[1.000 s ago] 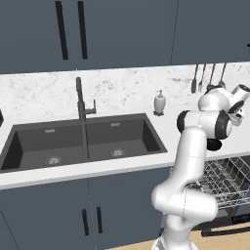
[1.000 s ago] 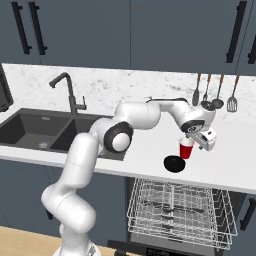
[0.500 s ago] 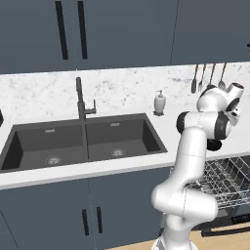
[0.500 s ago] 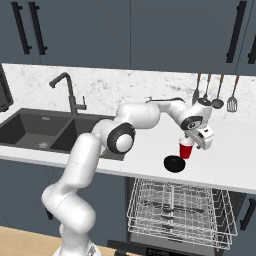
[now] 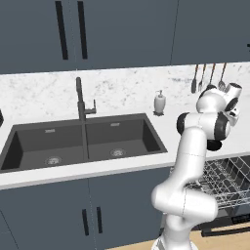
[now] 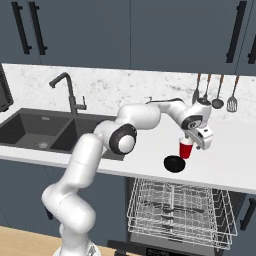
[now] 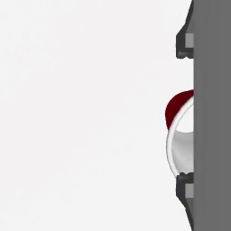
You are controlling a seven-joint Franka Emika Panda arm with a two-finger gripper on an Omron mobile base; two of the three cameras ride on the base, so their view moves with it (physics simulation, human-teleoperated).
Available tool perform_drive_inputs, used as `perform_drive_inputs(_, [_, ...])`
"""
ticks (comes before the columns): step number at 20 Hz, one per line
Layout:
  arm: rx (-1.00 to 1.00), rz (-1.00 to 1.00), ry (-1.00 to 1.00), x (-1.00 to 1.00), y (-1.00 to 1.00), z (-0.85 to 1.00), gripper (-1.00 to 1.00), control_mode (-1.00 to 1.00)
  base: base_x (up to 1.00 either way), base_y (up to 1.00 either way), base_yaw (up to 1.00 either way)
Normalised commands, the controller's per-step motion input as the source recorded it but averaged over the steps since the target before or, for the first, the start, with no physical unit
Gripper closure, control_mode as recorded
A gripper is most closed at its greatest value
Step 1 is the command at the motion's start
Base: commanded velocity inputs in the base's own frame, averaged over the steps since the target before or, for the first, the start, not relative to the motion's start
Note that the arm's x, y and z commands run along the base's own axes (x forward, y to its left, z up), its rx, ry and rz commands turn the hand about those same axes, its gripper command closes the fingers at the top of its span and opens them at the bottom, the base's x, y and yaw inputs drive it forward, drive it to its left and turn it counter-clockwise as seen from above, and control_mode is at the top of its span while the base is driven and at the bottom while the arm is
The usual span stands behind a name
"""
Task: Pick up the cup and bowl from the counter, place them in the dishwasher, and close the dishwasher door.
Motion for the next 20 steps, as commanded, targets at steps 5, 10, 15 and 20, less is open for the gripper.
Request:
perform_drive_inputs(5, [0.00,0.00,0.08,-0.18,0.00,-0.29,-1.00,-1.00,0.00,0.00,0.00])
perform_drive_inputs(10, [0.00,0.00,0.13,-0.45,-0.05,-0.45,-1.00,-1.00,0.00,0.00,0.00])
perform_drive_inputs(15, [-0.01,0.00,0.10,-0.25,0.18,-0.62,-1.00,-1.00,0.00,0.00,0.00])
perform_drive_inputs(20, [0.01,0.00,-0.10,0.06,0.00,-0.10,-1.00,-1.00,0.00,0.00,0.00])
